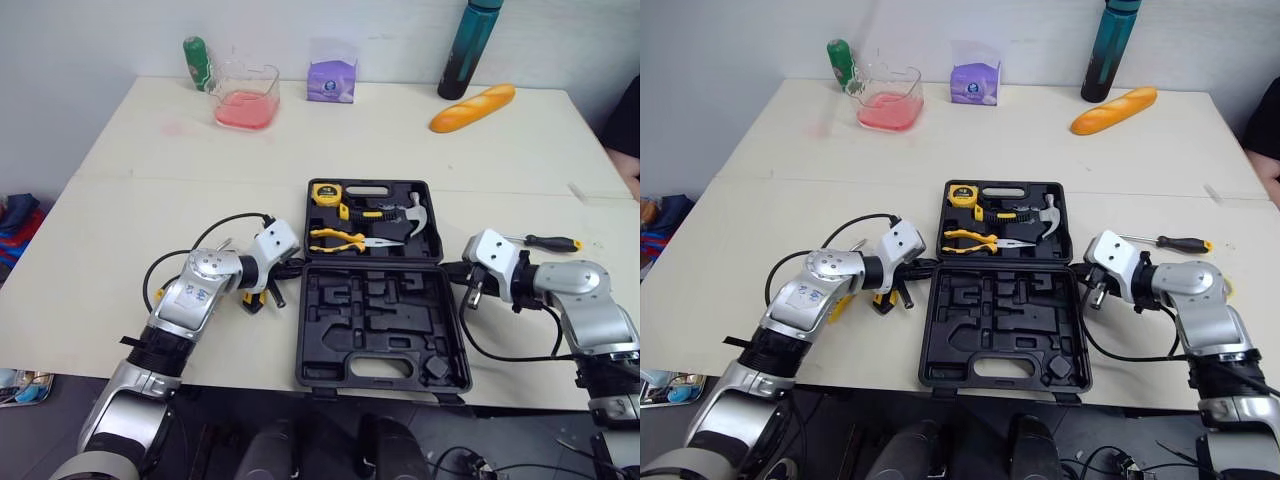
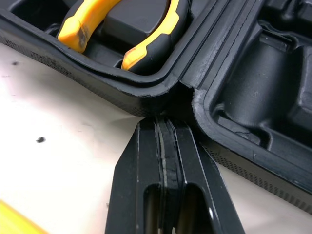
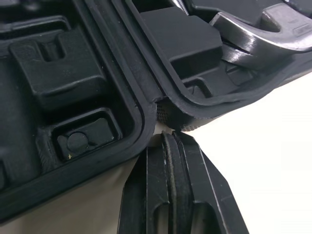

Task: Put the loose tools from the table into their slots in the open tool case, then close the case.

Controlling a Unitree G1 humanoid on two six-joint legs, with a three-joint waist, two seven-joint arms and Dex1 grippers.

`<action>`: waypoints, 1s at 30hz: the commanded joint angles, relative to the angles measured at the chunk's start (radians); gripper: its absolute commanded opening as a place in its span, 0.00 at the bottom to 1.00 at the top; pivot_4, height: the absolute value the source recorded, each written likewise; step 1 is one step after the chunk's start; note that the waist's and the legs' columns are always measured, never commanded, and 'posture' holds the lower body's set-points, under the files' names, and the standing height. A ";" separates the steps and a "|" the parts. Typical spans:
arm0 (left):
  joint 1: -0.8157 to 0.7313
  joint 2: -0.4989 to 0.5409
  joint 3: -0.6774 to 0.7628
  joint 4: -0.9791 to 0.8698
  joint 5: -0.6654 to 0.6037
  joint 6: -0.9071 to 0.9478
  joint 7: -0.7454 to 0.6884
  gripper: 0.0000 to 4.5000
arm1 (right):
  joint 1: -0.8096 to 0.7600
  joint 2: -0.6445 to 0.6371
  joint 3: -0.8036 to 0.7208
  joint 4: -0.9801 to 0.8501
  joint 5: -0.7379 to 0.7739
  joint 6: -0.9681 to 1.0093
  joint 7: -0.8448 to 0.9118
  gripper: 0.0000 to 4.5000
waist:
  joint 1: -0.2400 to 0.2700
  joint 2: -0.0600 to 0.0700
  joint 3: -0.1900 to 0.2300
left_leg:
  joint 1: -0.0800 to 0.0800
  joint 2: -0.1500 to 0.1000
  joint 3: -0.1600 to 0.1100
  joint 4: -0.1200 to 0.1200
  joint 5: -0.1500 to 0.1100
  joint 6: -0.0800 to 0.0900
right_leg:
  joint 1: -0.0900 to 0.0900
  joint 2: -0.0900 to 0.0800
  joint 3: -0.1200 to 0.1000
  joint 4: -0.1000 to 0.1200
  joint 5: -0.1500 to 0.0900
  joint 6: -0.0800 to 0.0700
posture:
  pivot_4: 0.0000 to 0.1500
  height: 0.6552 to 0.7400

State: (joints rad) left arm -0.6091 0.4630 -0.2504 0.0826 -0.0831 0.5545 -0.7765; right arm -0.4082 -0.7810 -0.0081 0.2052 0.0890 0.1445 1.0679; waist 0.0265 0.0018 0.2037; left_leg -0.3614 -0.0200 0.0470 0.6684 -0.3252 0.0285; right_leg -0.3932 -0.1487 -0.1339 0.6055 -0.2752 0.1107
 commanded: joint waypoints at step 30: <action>0.301 0.533 0.655 0.074 -0.201 -0.287 -0.284 0.71 | 0.257 -0.343 -0.502 0.198 0.218 -0.178 0.170 0.54 | -0.005 0.000 0.001 | 0.000 0.001 0.000 -0.002 -0.001 0.002 | -0.001 0.000 -0.001 -0.004 0.000 0.000 | 1.00 0.94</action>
State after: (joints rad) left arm -0.3111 0.9747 0.3256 0.1354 -0.2652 0.3096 -1.0579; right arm -0.1520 -1.0964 -0.4329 0.3795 0.2828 0.0084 1.2285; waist 0.0213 0.0019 0.2044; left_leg -0.3618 -0.0189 0.0479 0.6662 -0.3272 0.0313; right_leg -0.3939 -0.1485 -0.1350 0.6013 -0.2750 0.1105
